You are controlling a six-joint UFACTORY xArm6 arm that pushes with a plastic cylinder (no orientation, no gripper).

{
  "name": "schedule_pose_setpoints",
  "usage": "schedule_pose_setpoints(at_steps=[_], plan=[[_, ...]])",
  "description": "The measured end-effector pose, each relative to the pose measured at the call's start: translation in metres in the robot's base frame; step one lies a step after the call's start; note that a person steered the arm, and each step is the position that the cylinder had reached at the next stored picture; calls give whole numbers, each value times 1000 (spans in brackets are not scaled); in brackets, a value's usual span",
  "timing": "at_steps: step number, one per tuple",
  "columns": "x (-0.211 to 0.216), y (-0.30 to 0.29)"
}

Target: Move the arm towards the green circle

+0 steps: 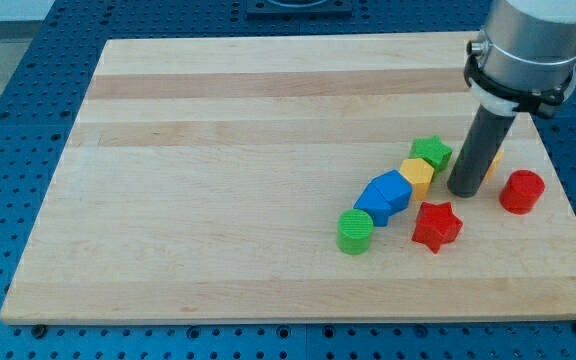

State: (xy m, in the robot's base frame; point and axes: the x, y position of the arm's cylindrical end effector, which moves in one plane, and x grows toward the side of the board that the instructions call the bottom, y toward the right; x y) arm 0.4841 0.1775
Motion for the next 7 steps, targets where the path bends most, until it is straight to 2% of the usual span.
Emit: schedule_pose_setpoints(at_steps=[2,5,7], plan=[[16,-2],[78,4],[92,-5]])
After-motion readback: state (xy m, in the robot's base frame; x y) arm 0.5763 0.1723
